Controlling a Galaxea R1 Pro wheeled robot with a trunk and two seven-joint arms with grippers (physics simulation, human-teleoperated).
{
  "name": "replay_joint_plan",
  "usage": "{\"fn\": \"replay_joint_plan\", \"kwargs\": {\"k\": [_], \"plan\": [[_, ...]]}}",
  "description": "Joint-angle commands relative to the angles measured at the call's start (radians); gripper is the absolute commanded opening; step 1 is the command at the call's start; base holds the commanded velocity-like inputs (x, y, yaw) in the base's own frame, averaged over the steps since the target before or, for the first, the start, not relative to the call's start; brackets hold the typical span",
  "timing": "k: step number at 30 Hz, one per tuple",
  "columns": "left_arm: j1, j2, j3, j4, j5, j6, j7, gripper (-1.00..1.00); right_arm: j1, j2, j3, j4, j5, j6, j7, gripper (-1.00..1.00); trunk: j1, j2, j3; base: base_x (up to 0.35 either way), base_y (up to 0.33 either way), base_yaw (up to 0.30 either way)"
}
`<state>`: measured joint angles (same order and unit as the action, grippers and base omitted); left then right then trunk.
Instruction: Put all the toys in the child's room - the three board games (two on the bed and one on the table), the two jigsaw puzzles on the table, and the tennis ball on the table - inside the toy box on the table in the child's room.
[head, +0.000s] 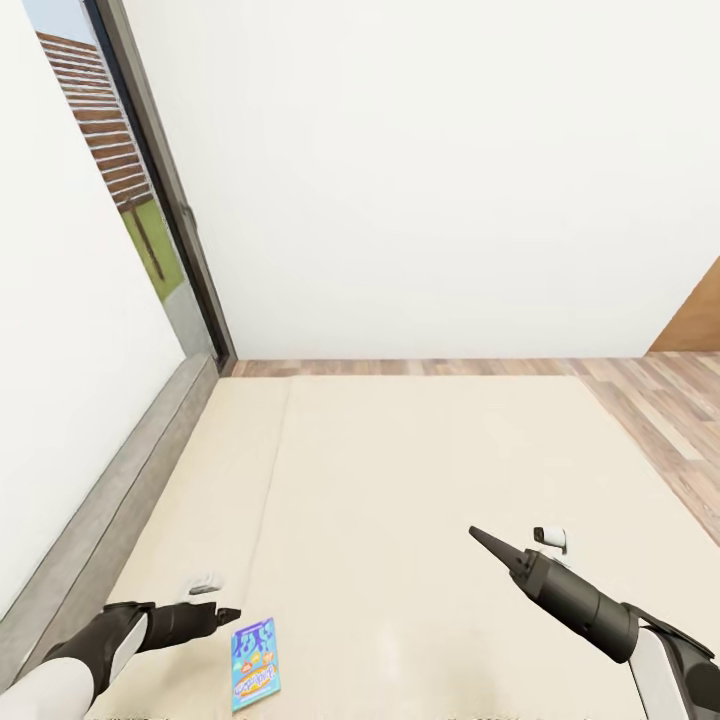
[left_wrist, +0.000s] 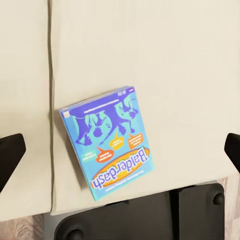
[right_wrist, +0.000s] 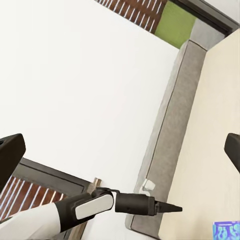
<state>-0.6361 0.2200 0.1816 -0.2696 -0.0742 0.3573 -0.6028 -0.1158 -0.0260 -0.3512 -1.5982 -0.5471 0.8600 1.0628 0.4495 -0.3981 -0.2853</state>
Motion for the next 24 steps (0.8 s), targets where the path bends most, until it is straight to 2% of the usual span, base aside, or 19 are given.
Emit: {"fn": "replay_joint_plan", "kwargs": {"k": [1, 24], "plan": [[-0.001, -0.001, 0.009, -0.002, -0.008, 0.007, -0.004, 1.0, -0.001, 0.0, -0.001, 0.0, -0.002, 0.005, 0.001, 1.0, 0.0, -0.002, -0.003, 0.0, 0.0, 0.0], [-0.001, -0.006, 0.014, -0.002, -0.009, 0.004, 0.004, 1.0, -0.001, 0.001, 0.0, 0.0, -0.002, 0.004, 0.0, 1.0, 0.0, -0.002, -0.041, 0.0, 0.0, 0.0]]}}
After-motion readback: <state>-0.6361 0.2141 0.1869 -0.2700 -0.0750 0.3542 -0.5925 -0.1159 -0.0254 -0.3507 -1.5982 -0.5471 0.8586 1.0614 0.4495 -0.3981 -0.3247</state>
